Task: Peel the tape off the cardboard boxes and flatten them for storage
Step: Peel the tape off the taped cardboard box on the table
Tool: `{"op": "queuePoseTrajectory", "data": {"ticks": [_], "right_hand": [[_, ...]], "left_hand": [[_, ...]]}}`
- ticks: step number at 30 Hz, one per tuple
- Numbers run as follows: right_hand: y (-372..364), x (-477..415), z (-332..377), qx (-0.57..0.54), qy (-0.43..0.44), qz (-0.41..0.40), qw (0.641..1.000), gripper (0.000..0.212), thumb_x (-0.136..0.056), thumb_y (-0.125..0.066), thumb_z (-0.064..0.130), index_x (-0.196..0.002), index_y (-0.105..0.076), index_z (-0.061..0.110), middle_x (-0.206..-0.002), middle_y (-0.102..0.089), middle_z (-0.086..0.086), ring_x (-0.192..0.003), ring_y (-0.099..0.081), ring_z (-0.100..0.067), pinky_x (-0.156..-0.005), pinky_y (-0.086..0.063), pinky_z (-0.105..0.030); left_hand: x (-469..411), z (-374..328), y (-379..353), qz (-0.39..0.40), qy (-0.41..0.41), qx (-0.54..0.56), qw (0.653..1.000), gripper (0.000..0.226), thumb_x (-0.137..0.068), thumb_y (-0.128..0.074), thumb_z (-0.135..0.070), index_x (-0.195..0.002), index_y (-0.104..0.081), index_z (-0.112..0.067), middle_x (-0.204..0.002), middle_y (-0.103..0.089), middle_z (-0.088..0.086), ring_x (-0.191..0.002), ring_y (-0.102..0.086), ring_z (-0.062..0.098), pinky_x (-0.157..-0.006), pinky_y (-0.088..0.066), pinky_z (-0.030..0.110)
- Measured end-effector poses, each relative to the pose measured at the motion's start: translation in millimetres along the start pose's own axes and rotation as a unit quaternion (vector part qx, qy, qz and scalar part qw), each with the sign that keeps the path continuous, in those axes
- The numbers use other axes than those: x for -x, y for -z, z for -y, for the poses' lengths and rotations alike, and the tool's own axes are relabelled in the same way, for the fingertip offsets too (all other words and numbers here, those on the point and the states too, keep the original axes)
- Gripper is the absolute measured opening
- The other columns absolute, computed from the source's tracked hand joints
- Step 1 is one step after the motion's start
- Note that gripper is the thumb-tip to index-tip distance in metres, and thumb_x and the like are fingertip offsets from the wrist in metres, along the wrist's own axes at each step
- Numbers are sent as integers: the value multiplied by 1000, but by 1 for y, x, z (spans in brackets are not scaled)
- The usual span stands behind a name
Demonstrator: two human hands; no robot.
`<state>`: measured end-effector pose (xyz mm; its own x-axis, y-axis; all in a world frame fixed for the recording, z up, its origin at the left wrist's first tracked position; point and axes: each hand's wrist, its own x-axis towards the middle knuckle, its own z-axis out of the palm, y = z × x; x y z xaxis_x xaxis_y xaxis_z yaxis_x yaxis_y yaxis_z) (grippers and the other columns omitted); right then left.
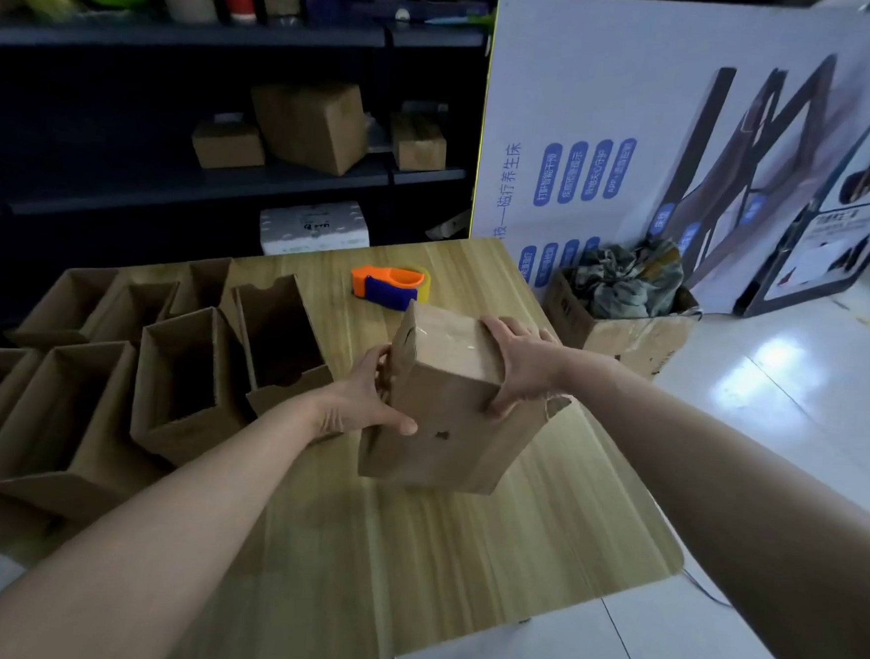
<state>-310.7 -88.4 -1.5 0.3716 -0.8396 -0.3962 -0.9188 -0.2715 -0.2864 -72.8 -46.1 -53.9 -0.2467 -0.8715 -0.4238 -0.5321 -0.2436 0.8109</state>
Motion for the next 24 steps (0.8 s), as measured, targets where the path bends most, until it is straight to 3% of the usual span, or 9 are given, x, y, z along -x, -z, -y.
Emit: {"op": "queuePoseTrajectory", "data": {"ticks": [3,6,8,12,17,24], "right_hand": [[-1,-6,11,75,20,-16,997,126,-62,-82,44,-152,5,25,-156,-7,-3,-145,-5,-31,-119,2,-50],[-8,-12,19,162,44,-30,985,123,-60,-79,49,-152,-3,22,-153,-16,-6,-143,-10,-29,-118,0,-49],[-16,-16,25,169,59,-20,984,122,-61,-78,51,-153,-4,22,-154,-16,-7,-143,-9,-29,-118,1,-51],[-32,-21,35,178,76,-21,981,123,-59,-78,55,-152,-6,20,-153,-17,-9,-143,-9,-30,-117,3,-53],[-38,-21,42,192,81,-27,978,121,-58,-78,54,-152,-10,19,-151,-20,-10,-142,-11,-30,-117,3,-53],[-42,-20,48,199,92,-49,975,121,-58,-79,53,-152,-10,17,-151,-21,-9,-141,-13,-30,-118,2,-53]], "left_hand": [[8,-8,9,3,-5,26,1000,138,-41,-83,-52,-150,-1,-32,-157,-10,0,-143,-16,22,-115,-24,45],[16,-24,11,-94,-76,43,992,89,-70,-75,-47,-143,-28,-29,-150,-19,-2,-138,-22,16,-108,-28,36],[16,-27,4,-141,-88,-42,985,59,-80,-71,-42,-131,-46,-25,-143,-27,-5,-133,-29,13,-104,-31,32],[9,-13,-12,-184,-55,-163,968,53,-73,-77,-44,-115,-58,-20,-123,-43,-3,-120,-40,13,-100,-35,29],[6,-6,-16,-222,-62,-167,959,16,-83,-69,-33,-92,-64,-22,-102,-50,-5,-104,-49,14,-90,-43,29],[8,-13,-24,-241,-84,-262,931,9,-92,-55,-19,-93,-62,-14,-92,-55,-3,-90,-54,14,-76,-45,27]]}}
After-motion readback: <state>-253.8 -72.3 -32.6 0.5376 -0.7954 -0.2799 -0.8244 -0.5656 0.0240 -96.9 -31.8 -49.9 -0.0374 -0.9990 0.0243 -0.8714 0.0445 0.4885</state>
